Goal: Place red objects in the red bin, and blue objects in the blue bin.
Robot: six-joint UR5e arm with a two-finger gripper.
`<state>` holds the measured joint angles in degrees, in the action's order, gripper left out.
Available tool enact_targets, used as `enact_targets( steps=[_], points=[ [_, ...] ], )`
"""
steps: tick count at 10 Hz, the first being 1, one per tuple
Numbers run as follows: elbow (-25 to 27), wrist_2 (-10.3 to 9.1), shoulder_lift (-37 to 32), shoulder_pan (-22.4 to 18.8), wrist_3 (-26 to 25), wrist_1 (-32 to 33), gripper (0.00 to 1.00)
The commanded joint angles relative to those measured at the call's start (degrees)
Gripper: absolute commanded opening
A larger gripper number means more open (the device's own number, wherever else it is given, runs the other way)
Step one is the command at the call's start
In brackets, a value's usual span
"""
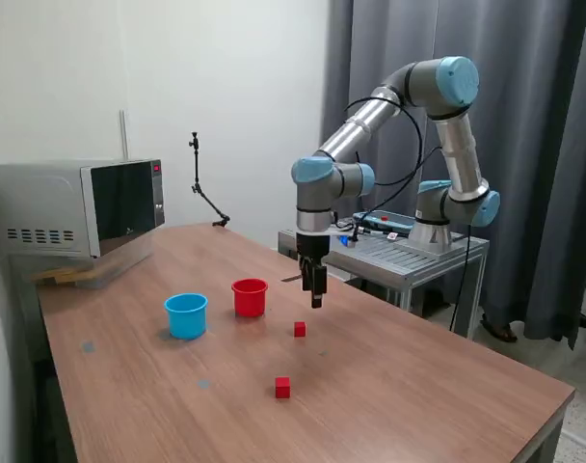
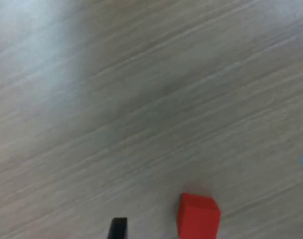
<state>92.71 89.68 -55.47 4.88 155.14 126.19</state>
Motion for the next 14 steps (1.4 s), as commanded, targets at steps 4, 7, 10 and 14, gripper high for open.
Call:
enact_targets(
  steps=[4, 7, 10, 14],
  points=[
    [-3.15, -0.12, 4.75, -0.49, -9.14, 1.86, 1.00],
    [-4.38, -0.03, 6.69, -0.49, -9.06, 3.96, 1.00],
    [-3.60, 0.14, 7.48, -0.40, -8.89, 5.99, 1.00],
    [0.09, 0.32, 7.57, -0.31, -8.89, 7.66, 1.00]
  ],
)
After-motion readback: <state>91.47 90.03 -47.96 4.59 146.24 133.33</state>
